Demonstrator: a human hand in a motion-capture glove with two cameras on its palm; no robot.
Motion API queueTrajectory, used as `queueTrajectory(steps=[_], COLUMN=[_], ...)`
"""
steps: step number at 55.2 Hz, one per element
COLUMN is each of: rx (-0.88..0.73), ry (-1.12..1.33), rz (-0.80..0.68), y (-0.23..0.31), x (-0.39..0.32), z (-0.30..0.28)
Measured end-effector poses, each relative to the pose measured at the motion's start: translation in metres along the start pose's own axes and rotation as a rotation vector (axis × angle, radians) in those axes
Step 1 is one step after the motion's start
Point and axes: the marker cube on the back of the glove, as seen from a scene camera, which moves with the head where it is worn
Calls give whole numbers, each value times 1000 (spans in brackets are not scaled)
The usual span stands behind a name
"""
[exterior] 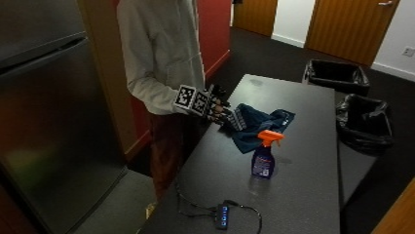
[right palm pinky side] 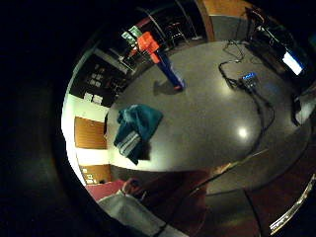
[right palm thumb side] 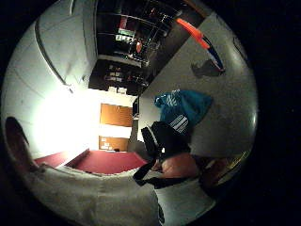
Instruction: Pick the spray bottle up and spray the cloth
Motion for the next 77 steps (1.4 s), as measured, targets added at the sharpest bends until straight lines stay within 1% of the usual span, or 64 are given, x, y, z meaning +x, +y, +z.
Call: queueTrajectory(steps=[17,32,57,66,77], rx=[68,163,268,316,340], ry=[-11,-9,43,73,105], rz=[6,55,122,142,153], y=[-15,-21,-13,-13,-9], x=[-10,-11,-18,-16,-11], z=[16,22,39,36,36])
